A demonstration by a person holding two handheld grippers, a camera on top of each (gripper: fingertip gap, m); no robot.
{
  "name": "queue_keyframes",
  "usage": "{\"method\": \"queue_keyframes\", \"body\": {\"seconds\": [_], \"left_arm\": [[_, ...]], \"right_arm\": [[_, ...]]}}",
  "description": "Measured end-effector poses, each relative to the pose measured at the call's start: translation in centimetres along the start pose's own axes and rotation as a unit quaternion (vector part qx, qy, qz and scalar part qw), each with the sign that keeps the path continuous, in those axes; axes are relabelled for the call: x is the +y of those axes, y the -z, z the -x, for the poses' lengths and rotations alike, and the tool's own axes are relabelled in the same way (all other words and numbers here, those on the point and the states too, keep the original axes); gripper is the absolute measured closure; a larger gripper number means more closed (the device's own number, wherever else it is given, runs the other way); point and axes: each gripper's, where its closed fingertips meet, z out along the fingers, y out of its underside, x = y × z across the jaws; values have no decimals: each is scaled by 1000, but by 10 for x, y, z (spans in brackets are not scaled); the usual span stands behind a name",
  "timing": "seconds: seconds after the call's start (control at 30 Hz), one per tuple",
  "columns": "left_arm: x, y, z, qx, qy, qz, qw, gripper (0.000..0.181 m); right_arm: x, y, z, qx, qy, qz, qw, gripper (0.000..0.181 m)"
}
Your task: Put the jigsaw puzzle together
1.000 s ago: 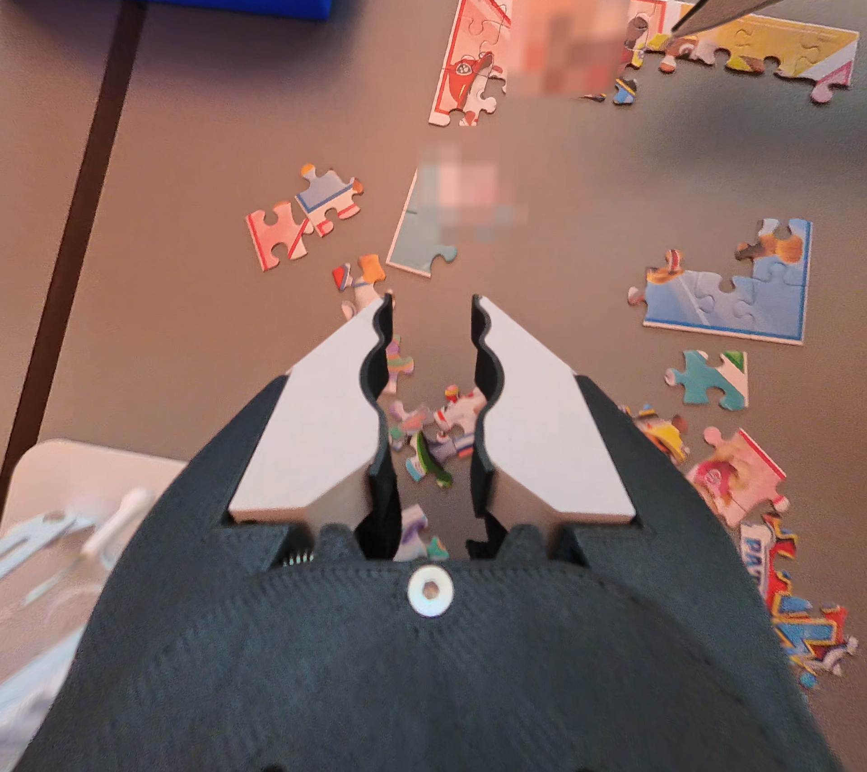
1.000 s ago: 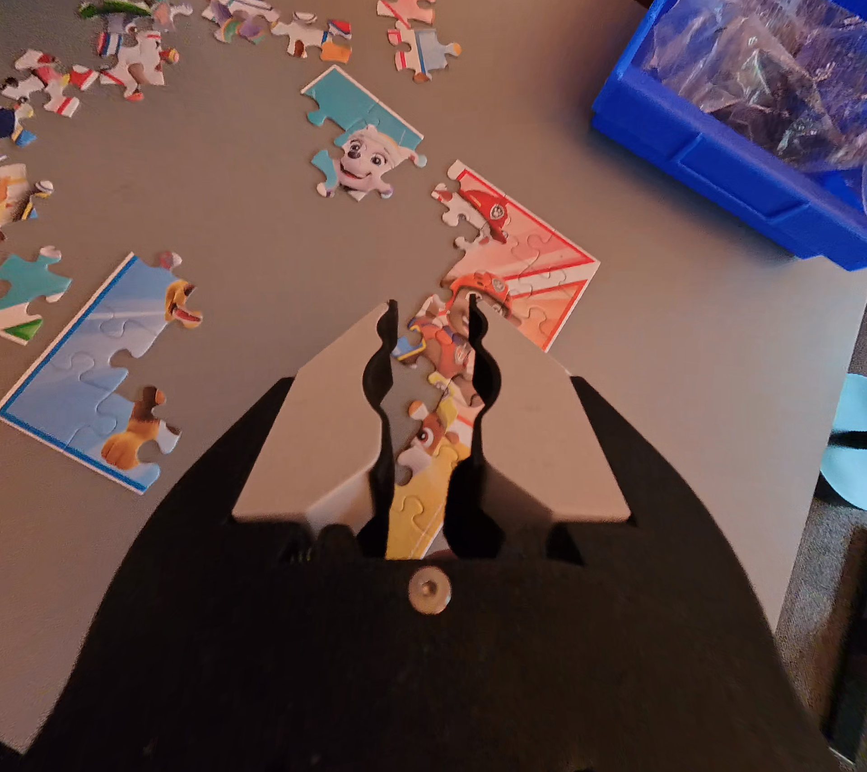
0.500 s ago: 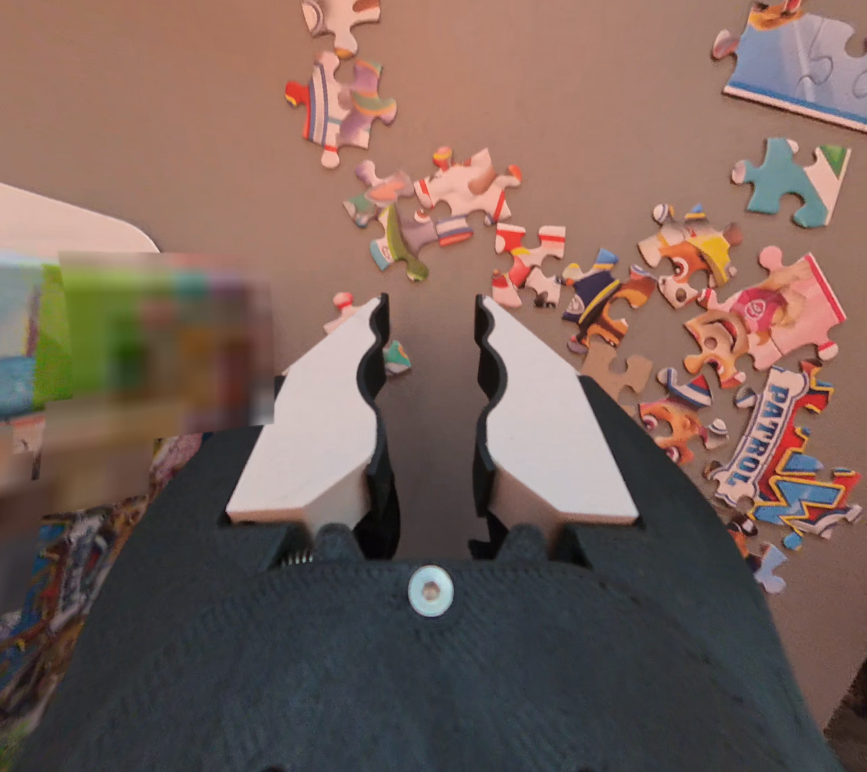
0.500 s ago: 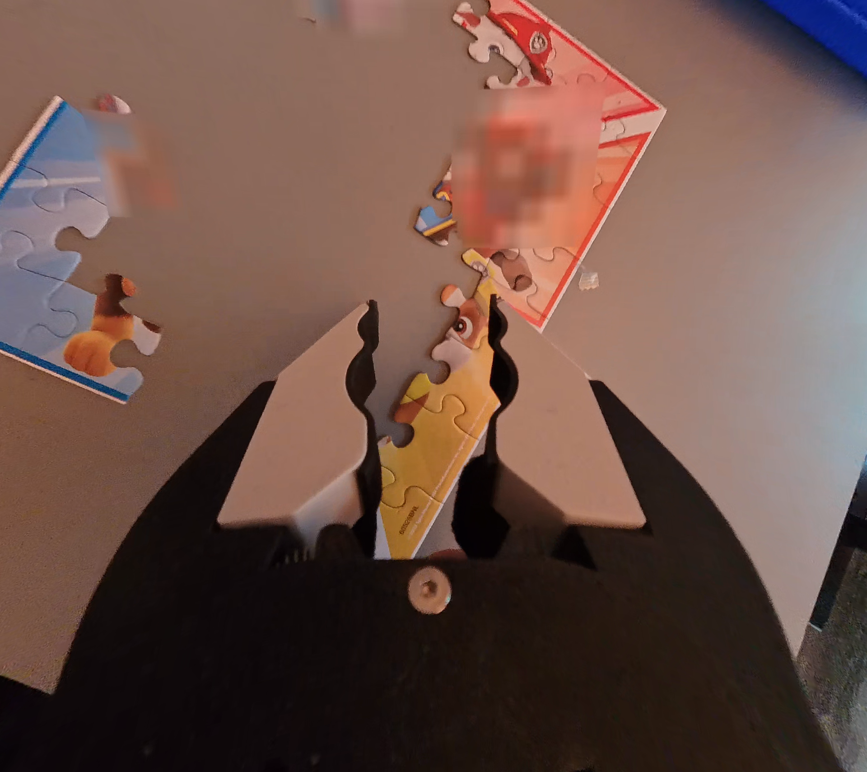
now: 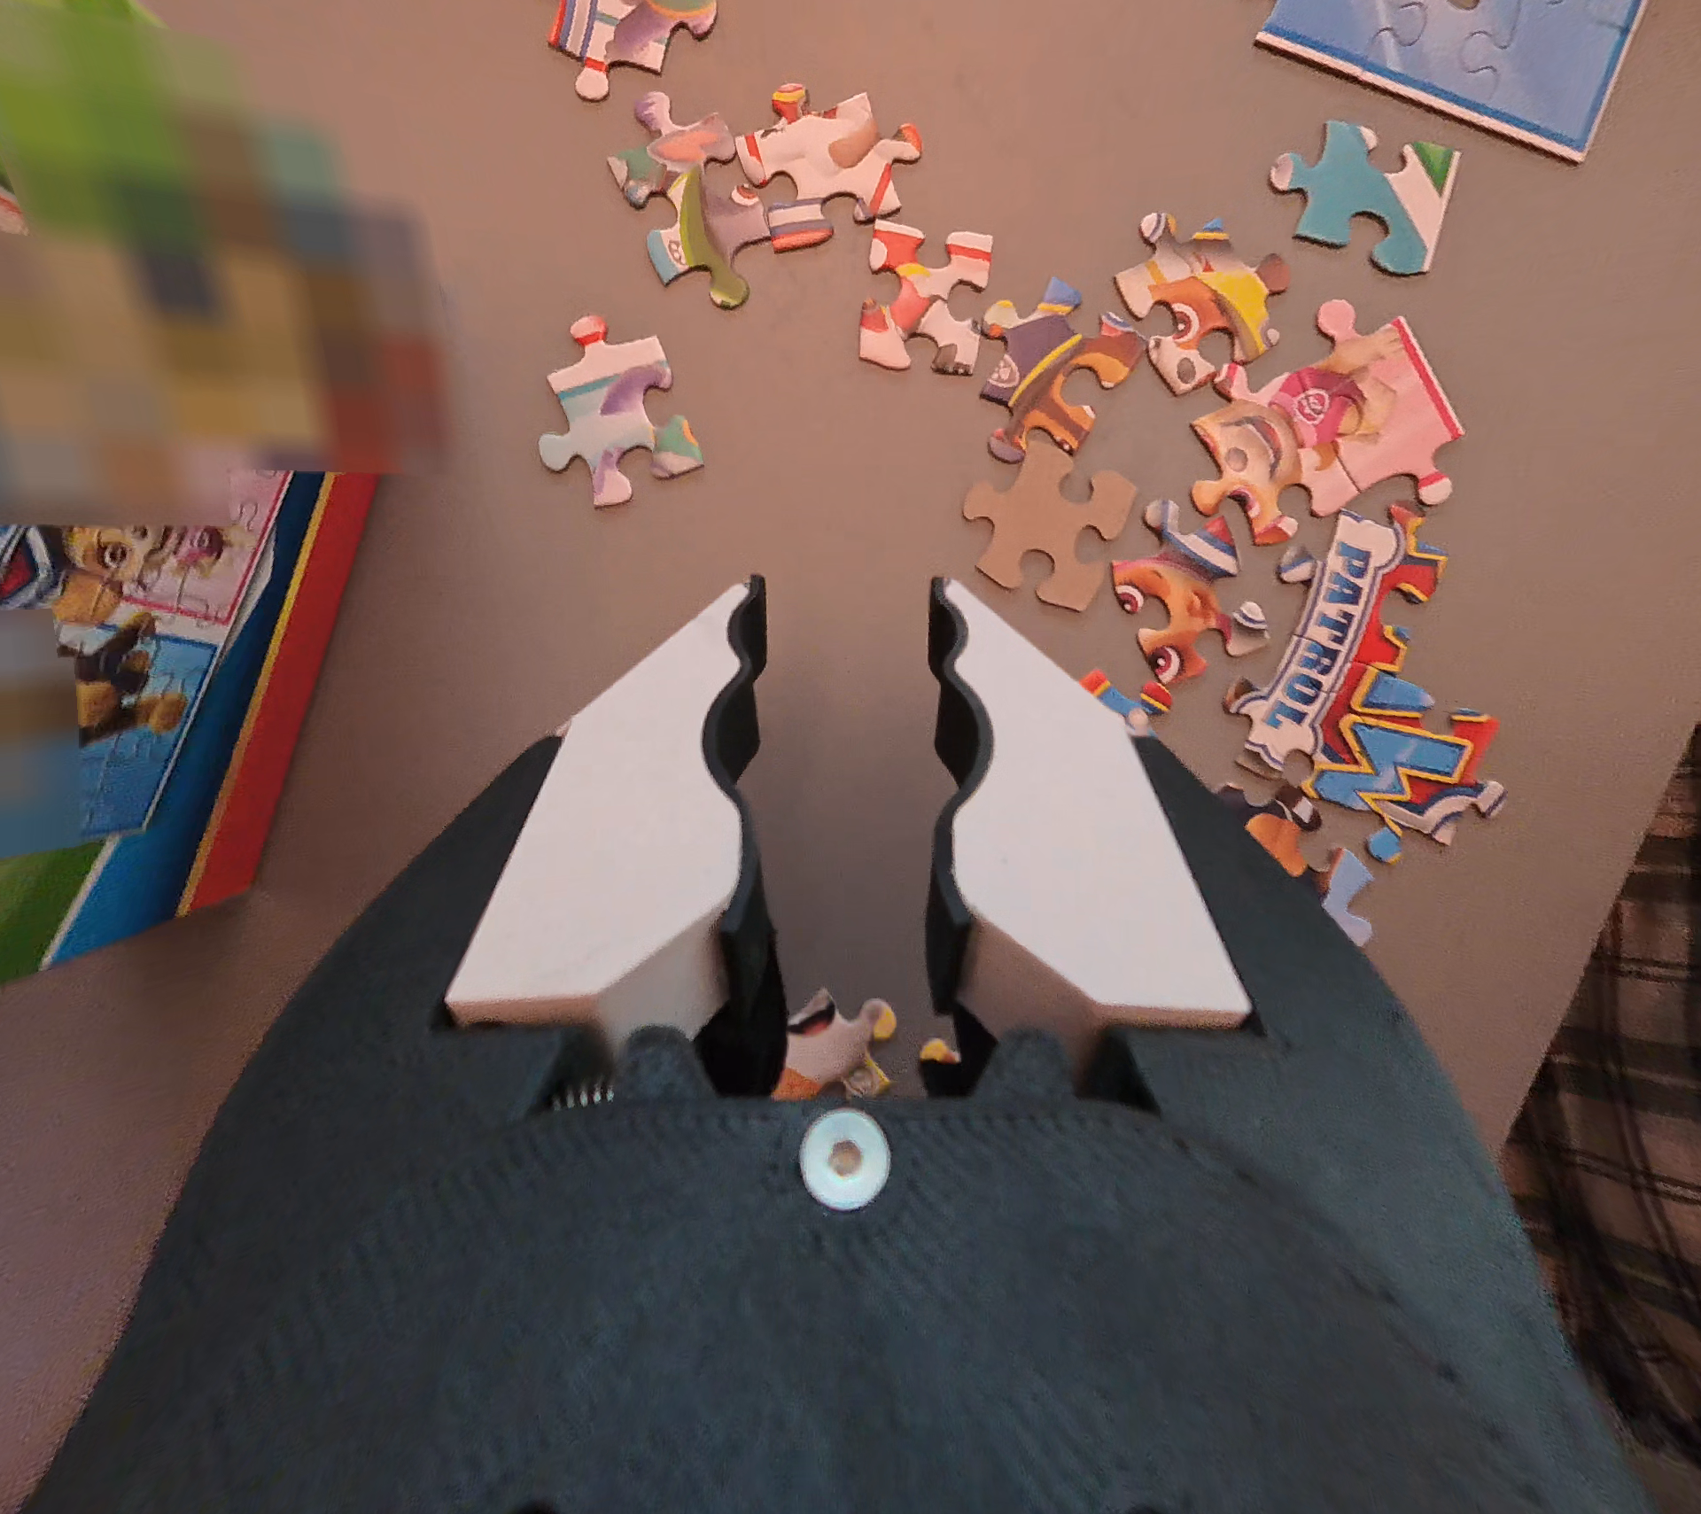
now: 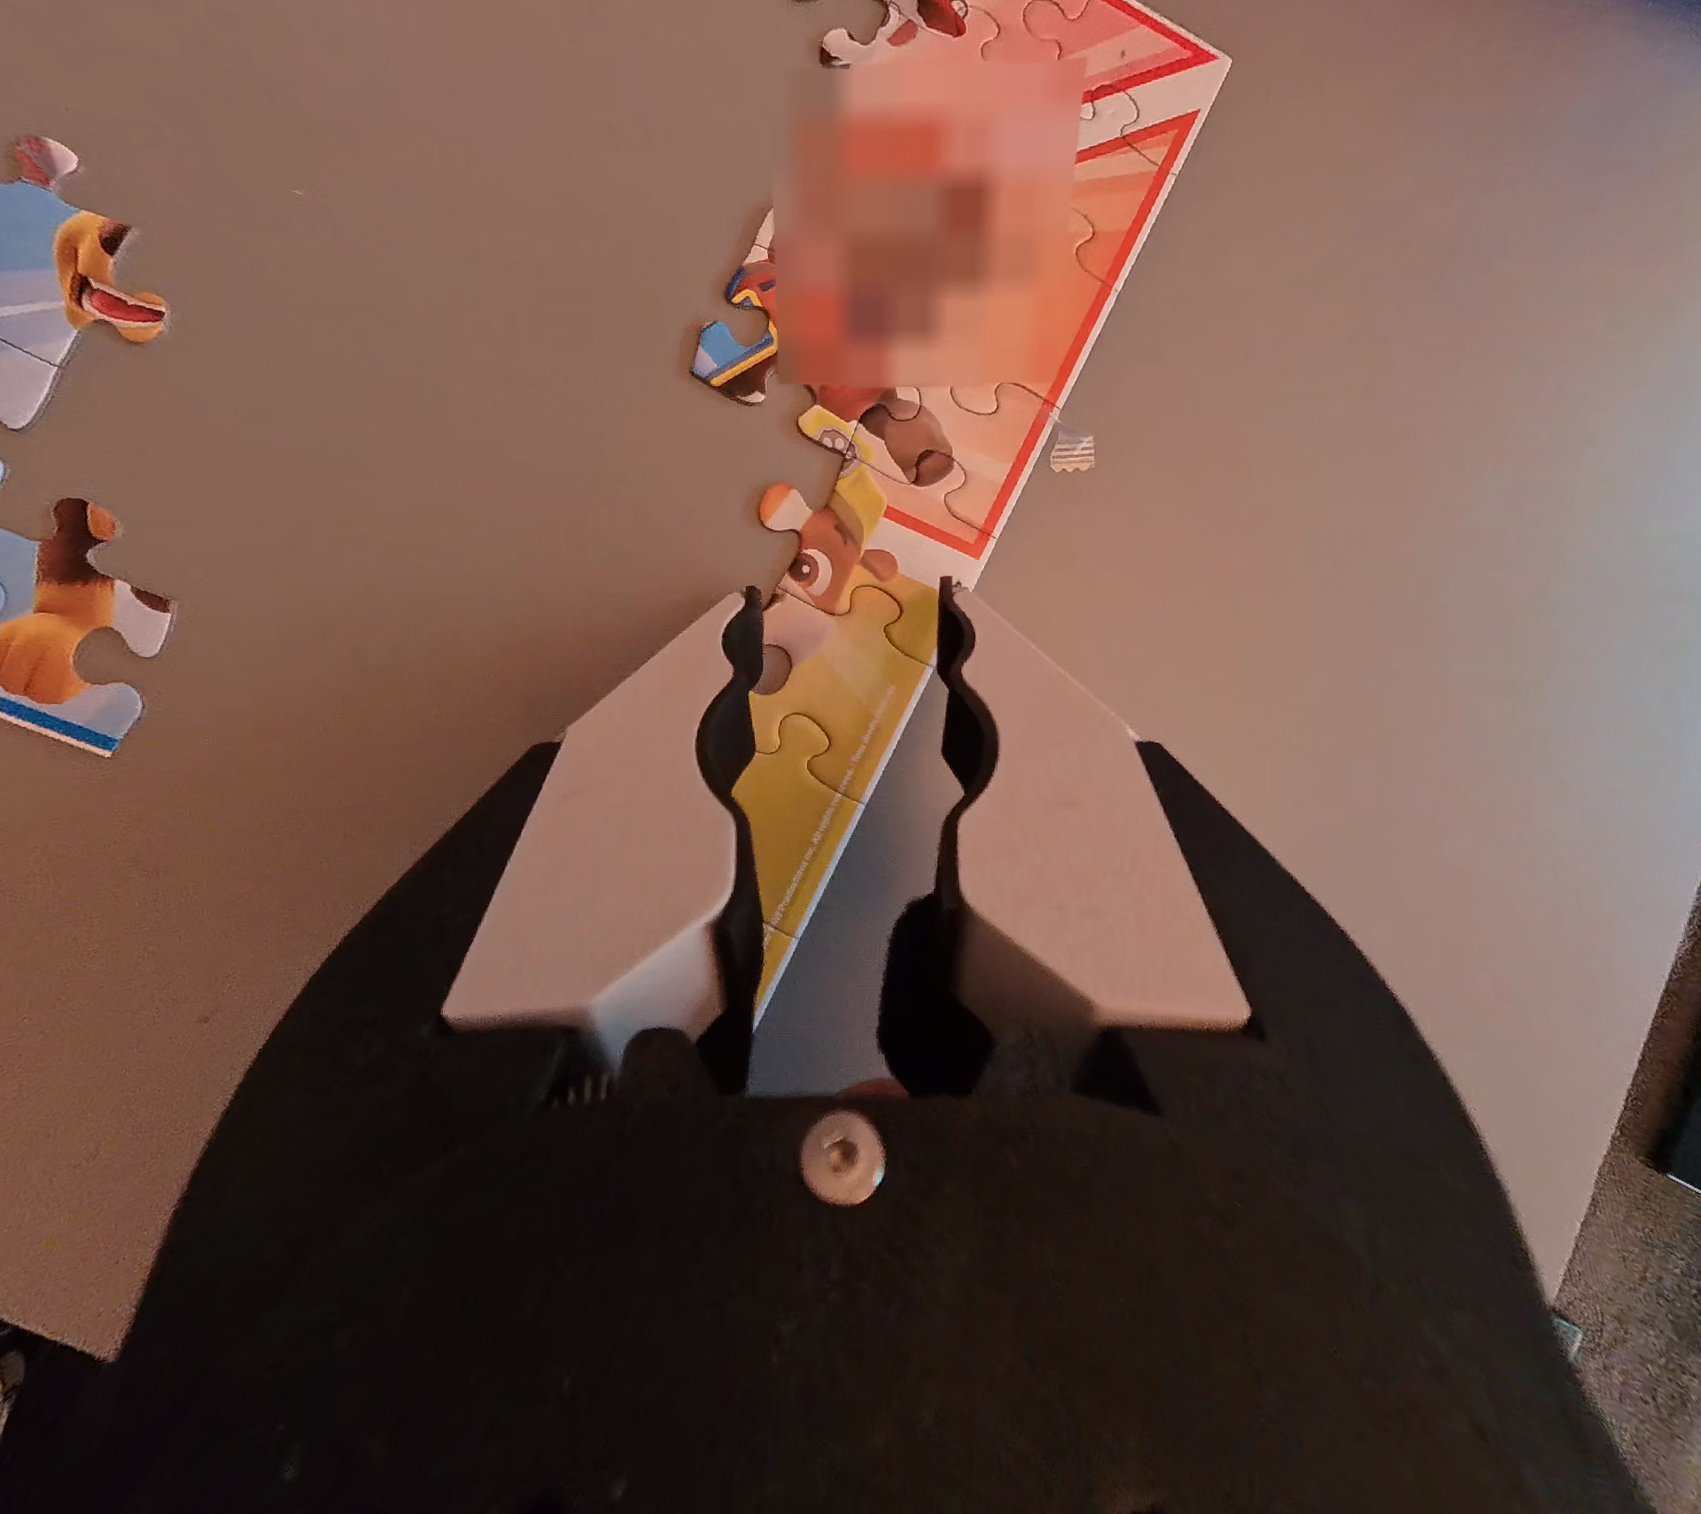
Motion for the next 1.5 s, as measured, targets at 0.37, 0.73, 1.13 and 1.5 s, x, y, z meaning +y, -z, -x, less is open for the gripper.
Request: {"method": "queue_keyframes", "body": {"seconds": [0.37,0.73,1.13,1.5], "left_arm": [[11,23,-23,2,20,-47,999,147],[11,32,-46,11,30,-97,995,148],[36,45,-31,-12,70,-114,991,148],[121,106,10,-86,131,-82,984,137]], "right_arm": [[-12,4,-7,-29,-16,-26,999,138],[-51,-39,-7,-58,21,-33,998,136],[-30,-29,-48,-22,-34,-29,999,139],[-60,15,46,-61,47,-91,993,129]]}}
